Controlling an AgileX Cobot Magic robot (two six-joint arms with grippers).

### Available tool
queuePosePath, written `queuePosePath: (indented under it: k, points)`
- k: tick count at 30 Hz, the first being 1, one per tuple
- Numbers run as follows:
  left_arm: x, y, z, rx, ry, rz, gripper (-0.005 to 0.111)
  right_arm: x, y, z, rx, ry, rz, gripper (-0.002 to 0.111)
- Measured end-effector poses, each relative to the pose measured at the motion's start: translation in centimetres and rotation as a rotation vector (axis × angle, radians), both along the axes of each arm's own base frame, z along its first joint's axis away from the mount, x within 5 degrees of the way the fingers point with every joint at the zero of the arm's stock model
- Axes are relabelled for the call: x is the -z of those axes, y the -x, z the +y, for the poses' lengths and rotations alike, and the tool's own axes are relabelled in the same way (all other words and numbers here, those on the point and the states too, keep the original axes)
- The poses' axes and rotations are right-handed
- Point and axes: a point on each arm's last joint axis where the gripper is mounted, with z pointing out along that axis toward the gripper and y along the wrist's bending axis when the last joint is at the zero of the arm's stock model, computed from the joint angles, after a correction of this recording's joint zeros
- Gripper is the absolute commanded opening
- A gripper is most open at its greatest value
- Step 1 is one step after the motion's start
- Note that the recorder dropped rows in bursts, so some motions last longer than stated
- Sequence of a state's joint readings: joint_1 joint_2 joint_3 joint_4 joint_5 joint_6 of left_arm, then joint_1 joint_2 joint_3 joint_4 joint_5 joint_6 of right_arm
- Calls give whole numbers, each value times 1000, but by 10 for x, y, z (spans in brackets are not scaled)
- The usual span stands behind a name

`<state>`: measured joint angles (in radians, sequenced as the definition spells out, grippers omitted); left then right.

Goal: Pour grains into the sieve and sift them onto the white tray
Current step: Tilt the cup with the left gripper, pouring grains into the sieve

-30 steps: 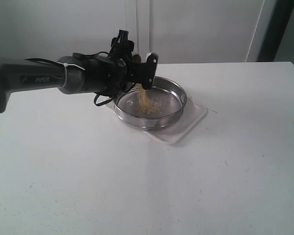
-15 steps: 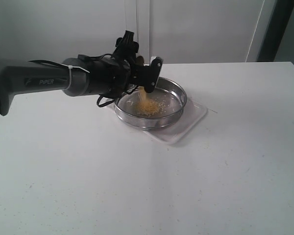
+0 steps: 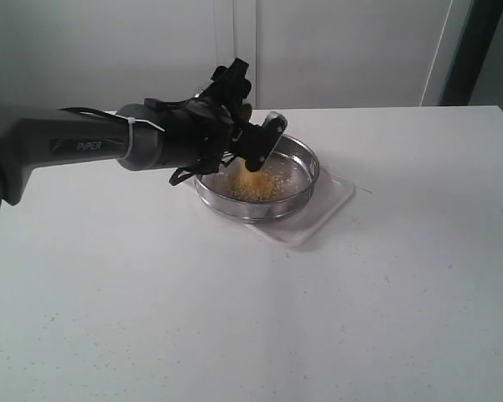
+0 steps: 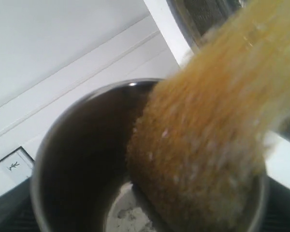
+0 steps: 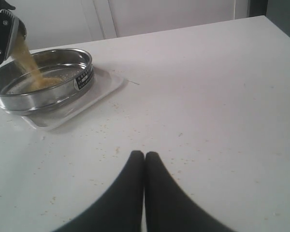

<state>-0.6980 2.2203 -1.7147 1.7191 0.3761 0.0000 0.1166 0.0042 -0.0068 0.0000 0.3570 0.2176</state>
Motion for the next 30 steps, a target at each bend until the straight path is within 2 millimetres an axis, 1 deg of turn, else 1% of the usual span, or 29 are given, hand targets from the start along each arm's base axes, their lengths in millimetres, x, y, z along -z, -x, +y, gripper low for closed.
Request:
queuePosePath:
  k: [5,8,11,23,27,30]
  points:
    - [1,2,0,-8,-99,-20,0,0,0,0,0,0,0,0]
    - [0,6,-7,25,-154,-28,0,0,0,0,0,0,0,0]
    - [-1,8,-8,36,-211,-37,0,0,0,0,0,0,0,0]
    - [-3,7,-1,-10,-339,-63,0,0,0,0,2,-7,1,0]
    - [-4,10,-3,5,-410,-70,0,0,0,0,5,-18,2,0]
    - [-10,11,-9,16,-439,-88,0,0,0,0,6,-22,3,0]
